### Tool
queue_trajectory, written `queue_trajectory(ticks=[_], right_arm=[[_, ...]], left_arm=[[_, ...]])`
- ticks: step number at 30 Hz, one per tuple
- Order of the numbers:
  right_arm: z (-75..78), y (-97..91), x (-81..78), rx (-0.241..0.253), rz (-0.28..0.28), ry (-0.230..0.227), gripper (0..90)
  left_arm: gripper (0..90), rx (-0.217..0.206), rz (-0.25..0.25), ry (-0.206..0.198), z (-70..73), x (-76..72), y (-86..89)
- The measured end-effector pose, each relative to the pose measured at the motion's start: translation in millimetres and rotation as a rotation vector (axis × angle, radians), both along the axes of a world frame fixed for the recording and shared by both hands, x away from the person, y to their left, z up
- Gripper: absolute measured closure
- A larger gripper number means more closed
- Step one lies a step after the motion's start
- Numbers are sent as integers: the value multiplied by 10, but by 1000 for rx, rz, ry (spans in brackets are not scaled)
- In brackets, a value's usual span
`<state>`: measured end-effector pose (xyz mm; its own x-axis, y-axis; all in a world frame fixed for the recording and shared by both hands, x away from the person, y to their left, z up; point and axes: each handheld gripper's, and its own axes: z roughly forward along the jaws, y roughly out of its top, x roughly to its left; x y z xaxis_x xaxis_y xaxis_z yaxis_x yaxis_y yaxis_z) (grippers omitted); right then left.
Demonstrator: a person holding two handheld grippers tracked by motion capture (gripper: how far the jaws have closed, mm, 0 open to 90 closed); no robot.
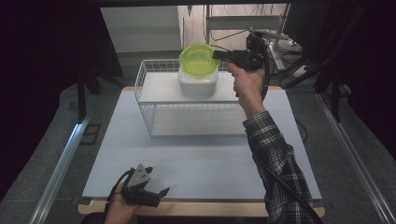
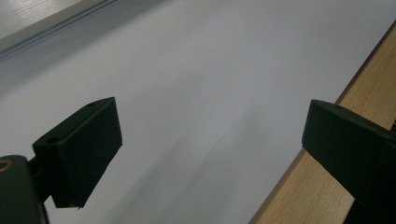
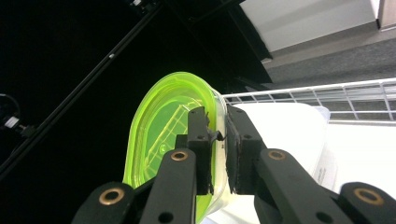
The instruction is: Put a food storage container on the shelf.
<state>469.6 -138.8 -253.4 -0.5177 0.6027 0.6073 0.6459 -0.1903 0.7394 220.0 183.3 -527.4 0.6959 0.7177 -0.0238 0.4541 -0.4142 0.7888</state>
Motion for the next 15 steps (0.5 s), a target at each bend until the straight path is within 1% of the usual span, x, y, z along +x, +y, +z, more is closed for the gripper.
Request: queue_trajectory(ticks=[2, 8, 11, 12, 15], right_arm=[[-11, 24, 32, 2, -5, 5, 815], [-30, 77, 96, -14, -33, 14, 815], [-46, 85, 124, -20, -50, 33, 814], [-50, 84, 130, -11, -53, 41, 814], [-54, 93, 152, -8, -63, 52, 810]], left_arm=[[47, 4, -3, -1, 0, 0, -3], [47, 8, -7, 0, 0, -5, -9], [47, 10, -9, -1, 0, -6, -13], [47, 11, -10, 0, 0, -5, -15], [47, 15, -13, 0, -2, -6, -21]])
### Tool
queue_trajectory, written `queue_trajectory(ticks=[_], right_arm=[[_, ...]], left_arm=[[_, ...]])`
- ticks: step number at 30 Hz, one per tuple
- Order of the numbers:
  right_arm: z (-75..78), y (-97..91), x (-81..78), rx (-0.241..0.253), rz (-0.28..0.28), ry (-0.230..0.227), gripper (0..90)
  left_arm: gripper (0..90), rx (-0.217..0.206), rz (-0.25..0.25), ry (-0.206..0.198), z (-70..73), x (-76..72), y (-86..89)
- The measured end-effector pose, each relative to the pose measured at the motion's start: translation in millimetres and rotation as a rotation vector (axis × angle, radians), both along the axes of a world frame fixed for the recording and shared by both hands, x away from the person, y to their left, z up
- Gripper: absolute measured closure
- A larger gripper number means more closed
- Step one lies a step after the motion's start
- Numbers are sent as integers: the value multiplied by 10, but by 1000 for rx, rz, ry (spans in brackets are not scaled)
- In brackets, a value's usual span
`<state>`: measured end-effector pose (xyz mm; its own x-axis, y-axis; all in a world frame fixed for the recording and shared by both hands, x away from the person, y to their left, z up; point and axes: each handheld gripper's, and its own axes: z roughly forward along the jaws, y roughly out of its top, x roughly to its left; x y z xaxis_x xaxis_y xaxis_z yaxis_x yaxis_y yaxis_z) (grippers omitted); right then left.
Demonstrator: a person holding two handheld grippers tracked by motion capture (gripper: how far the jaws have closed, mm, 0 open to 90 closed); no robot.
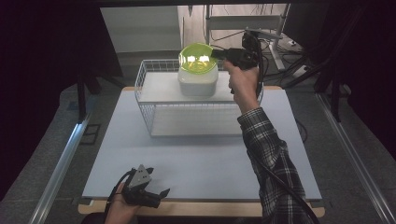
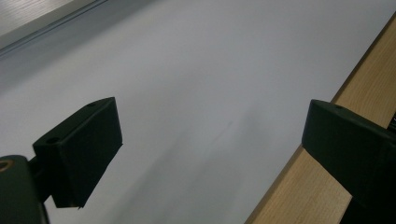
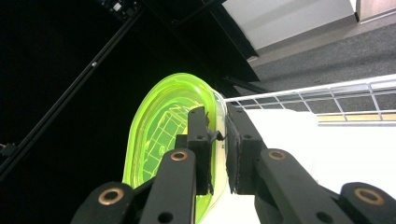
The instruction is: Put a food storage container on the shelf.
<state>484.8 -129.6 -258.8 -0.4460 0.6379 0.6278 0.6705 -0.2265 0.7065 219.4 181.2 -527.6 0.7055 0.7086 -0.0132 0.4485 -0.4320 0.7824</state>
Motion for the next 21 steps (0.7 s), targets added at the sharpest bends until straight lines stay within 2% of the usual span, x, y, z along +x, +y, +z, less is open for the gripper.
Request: queue_trajectory(ticks=[3, 6, 8, 12, 17, 19, 21], right_arm=[[17, 28, 13, -31, -12, -2, 794], [35, 84, 12, -104, -50, -32, 768], [34, 89, 14, -109, -54, -35, 764], [22, 116, 29, -154, -70, -37, 706], [13, 118, 36, -150, -73, -38, 704], [18, 118, 34, -149, -71, -44, 655], [27, 113, 31, -147, -66, -55, 563]], left_arm=[[47, 3, -2, 1, -1, -2, -5], [47, 8, -5, 0, -2, -3, -7], [47, 10, -6, 0, -2, -3, -8], [47, 11, -9, 0, -4, -6, -14], [47, 18, -12, 1, -7, -7, -18], [47, 18, -12, 1, -7, -7, -19], [47, 18, -12, 0, -6, -8, -19]])
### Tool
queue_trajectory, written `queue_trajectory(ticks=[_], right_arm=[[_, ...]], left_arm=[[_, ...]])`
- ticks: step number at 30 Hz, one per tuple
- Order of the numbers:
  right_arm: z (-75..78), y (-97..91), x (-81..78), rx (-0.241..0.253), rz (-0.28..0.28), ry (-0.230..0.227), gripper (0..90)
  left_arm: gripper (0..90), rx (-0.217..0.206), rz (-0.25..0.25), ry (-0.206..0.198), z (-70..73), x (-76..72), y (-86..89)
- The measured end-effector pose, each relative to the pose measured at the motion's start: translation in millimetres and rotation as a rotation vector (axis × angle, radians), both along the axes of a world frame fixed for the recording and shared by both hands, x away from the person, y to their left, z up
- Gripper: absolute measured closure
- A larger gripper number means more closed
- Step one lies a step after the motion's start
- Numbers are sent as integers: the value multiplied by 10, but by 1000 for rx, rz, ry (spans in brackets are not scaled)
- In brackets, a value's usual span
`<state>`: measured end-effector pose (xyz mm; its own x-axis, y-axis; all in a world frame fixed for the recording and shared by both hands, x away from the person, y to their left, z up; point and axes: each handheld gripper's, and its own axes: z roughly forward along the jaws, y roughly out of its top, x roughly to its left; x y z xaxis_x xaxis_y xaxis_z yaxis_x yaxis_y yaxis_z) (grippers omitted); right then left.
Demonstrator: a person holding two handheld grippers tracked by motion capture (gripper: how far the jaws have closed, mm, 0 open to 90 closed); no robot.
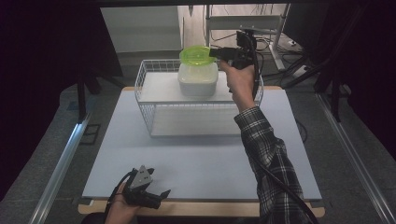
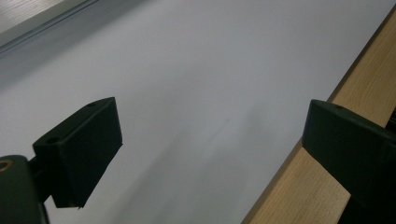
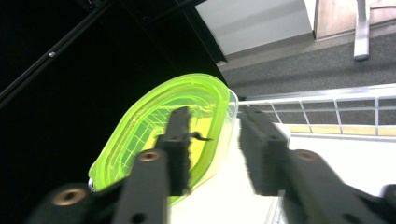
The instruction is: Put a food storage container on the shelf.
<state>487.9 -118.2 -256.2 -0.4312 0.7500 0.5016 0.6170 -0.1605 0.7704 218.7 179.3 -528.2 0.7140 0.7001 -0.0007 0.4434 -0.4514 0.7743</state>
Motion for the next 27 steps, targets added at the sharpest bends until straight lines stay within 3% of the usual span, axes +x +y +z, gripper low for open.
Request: queue_trajectory(ticks=[4, 8, 15, 27], right_arm=[[12, -35, -11, 3, 23, -31, 398], [-9, -97, -39, -9, 57, -50, 303], [-80, -206, -155, -6, 104, -71, 231], [-164, -234, -443, -99, 172, -136, 162]], left_arm=[[47, -1, 1, -1, 1, -1, 2], [47, 0, 1, -1, 1, -2, 1], [47, -1, 5, -2, 2, -2, -1], [45, -6, 8, -3, 4, -1, -1]])
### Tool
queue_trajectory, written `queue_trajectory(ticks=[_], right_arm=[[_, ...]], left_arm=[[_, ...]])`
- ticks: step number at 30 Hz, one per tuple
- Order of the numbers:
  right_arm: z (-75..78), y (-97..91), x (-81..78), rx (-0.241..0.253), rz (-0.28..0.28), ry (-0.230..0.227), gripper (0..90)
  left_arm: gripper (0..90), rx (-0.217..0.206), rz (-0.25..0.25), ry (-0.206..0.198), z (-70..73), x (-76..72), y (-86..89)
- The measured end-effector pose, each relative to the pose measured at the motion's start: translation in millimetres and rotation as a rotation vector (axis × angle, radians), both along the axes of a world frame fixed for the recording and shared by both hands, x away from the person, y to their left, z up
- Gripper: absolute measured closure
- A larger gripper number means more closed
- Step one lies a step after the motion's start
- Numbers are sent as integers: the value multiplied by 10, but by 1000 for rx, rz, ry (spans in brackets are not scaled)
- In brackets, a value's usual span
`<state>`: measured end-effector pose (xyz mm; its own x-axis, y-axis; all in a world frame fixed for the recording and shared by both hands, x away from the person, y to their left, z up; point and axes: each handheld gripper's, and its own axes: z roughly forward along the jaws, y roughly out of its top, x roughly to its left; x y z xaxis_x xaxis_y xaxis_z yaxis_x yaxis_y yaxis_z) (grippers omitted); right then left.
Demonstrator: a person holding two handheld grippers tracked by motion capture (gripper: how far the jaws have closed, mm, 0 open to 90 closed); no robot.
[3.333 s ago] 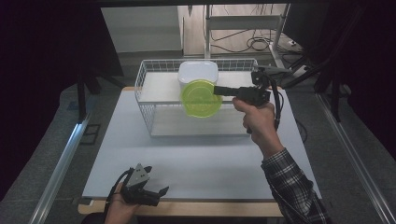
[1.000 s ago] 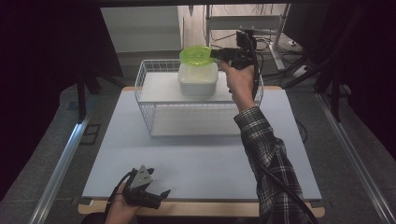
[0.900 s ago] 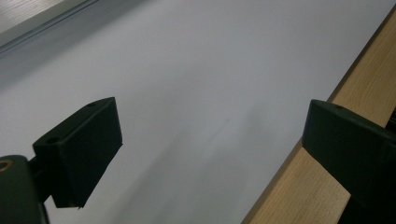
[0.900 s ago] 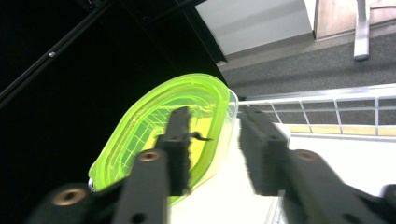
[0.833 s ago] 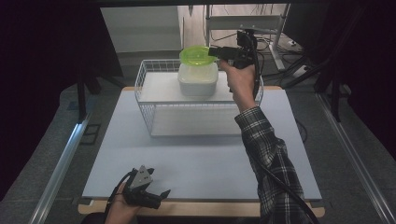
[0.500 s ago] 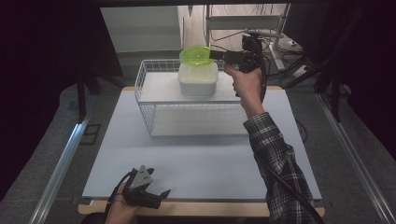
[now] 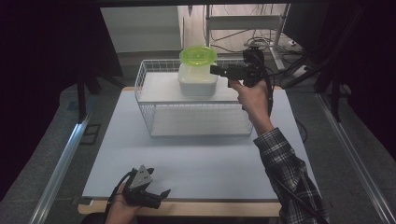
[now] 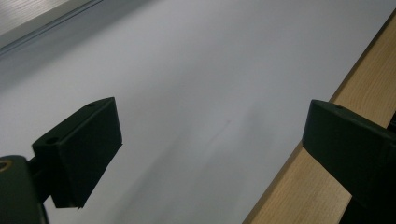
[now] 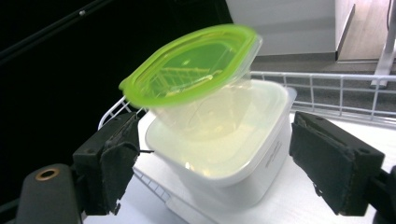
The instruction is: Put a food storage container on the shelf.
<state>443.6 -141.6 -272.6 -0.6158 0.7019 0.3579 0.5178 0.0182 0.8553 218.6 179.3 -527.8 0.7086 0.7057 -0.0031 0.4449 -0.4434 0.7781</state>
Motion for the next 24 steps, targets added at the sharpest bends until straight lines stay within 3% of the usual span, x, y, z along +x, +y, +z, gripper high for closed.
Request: queue_trajectory(ticks=[24], right_arm=[[-299, 82, -402, -133, 114, -67, 99]], left_arm=[[44, -1, -3, 3, -6, 0, -11]])
